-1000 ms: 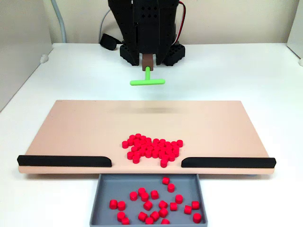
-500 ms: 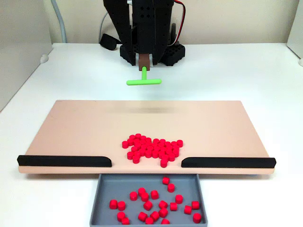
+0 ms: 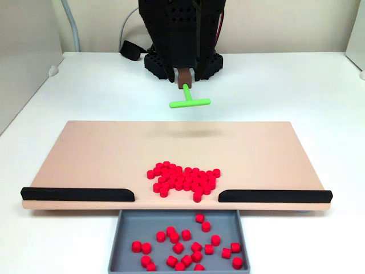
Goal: Gather the bottom side granules
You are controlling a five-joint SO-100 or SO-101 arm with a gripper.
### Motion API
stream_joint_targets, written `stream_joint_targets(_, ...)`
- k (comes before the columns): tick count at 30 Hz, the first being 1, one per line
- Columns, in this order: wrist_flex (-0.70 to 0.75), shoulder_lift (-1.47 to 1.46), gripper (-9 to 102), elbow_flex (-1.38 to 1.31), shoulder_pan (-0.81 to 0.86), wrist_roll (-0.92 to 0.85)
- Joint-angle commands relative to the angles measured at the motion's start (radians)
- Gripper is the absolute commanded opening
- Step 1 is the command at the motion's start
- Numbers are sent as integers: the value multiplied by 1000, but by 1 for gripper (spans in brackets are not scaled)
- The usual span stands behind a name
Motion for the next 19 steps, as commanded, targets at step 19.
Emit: stream_joint_targets(19,-3,15,0,-15,3,52)
